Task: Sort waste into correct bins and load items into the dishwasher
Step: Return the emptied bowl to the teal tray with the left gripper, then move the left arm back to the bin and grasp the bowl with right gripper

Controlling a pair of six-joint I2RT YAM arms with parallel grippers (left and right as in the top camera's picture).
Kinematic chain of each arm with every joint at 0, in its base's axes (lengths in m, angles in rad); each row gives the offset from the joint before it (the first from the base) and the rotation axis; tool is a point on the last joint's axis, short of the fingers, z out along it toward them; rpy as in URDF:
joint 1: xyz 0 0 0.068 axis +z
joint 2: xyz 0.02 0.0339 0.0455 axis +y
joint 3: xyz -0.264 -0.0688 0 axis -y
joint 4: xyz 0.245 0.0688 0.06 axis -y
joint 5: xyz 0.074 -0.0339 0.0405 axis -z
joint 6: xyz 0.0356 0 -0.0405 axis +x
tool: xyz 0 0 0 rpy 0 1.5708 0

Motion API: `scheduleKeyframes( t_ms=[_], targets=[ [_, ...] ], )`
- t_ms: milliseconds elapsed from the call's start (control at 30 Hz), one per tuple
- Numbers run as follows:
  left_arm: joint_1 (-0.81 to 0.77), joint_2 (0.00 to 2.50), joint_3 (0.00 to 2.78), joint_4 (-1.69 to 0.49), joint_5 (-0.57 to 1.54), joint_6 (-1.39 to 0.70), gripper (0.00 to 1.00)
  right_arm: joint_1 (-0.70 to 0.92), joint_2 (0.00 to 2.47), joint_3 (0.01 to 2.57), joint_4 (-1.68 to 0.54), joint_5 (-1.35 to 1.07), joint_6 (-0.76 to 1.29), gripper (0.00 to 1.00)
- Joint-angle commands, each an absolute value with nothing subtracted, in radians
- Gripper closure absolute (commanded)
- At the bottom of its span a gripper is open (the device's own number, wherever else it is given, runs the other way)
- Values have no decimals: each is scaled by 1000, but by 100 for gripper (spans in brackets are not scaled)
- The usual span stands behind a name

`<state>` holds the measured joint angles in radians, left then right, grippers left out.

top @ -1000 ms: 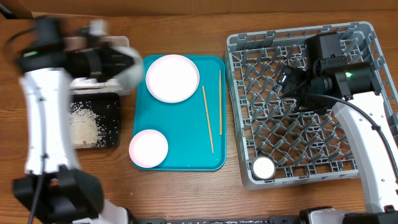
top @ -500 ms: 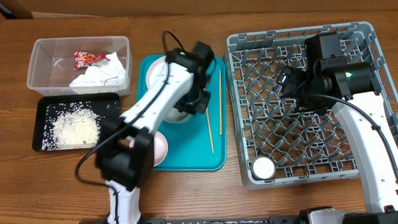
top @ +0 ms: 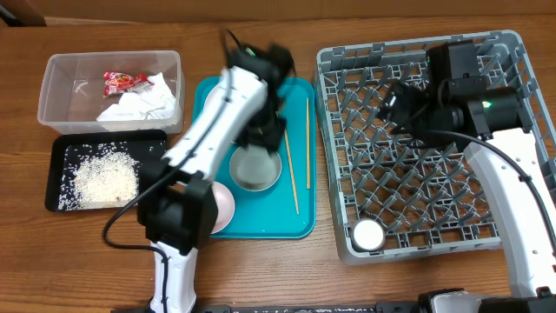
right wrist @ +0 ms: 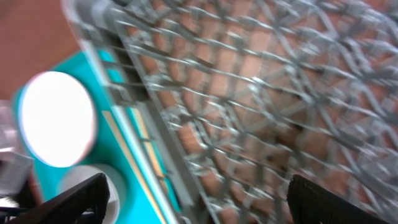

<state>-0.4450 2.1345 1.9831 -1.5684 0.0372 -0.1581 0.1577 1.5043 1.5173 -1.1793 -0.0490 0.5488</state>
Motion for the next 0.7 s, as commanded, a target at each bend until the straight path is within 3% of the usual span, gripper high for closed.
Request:
scheduleKeyframes(
  t_ms=[0,100,167,367,433,467,667],
  targets=[
    [-307,2124,2299,-1666,73,-186,42,218,1509,1538,-1083,-160,521,9],
    [-202,2123,2446,-1690,131,-195,19,302,1551,1538,-1022,-163,523,11],
    [-130,2120,2506,-1689,170,-196,11,363,1587,1538,-989,-163,524,13],
    [42,2121,2527,-1685,186,-196,11,541,1763,1538,-923,-159,569,21],
    [68,2121,2522,-1686,184,-195,8,570,1817,1538,-918,-160,585,25],
    [81,2121,2521,-1687,184,-195,1,585,1851,1538,-914,-163,588,27],
    [98,2121,2521,-1686,184,-195,0,627,1997,1538,-886,-220,622,40]
  ],
)
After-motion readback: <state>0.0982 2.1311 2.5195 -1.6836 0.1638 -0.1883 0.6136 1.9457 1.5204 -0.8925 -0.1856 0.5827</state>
